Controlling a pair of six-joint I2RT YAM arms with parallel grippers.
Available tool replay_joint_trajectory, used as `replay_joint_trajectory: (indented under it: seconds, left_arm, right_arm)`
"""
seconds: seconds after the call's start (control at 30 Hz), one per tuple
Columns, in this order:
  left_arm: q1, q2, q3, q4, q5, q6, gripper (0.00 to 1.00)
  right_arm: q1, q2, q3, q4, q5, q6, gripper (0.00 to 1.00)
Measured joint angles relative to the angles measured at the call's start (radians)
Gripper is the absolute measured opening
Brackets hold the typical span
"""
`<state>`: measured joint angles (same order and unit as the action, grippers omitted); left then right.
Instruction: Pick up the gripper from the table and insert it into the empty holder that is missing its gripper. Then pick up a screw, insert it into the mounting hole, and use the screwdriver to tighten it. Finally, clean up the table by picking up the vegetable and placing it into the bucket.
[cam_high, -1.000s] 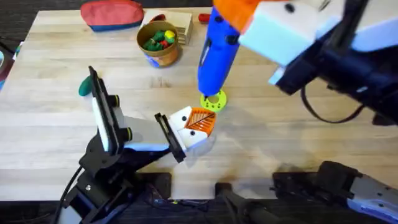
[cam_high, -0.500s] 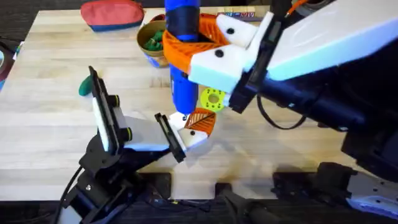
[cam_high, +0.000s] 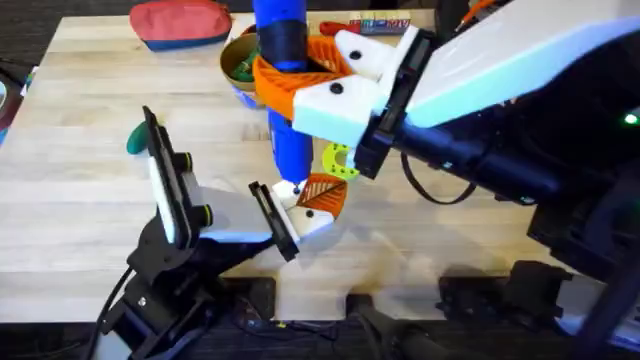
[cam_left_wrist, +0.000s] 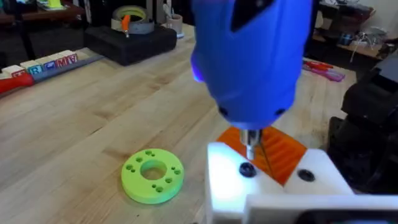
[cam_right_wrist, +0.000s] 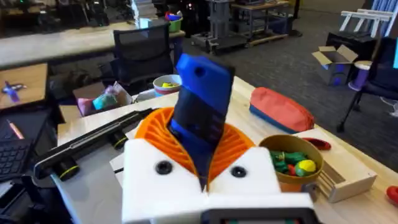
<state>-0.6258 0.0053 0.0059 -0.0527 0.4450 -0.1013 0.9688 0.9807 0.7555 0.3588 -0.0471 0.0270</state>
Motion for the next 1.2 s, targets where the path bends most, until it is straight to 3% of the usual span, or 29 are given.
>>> replay_joint_trajectory:
  seconds: [0.87,1.03,1.2]
  left_arm:
    - [0.0,0.0,0.0,0.0,0.0,0.0,0.009]
    - [0.0,0.0,0.0,0.0,0.0,0.0,0.009]
    - [0.0,0.0,0.0,0.0,-0.006,0.0,0.009]
  right_arm:
    - [0.0,0.04,-0.004,0.052,0.0,0.027,0.005]
    - [-0.008,-0.051,-0.014,0.157,-0.001,0.011,0.005]
    - [-0.078,-0.106,-0.005,0.067,0.002,-0.094,0.005]
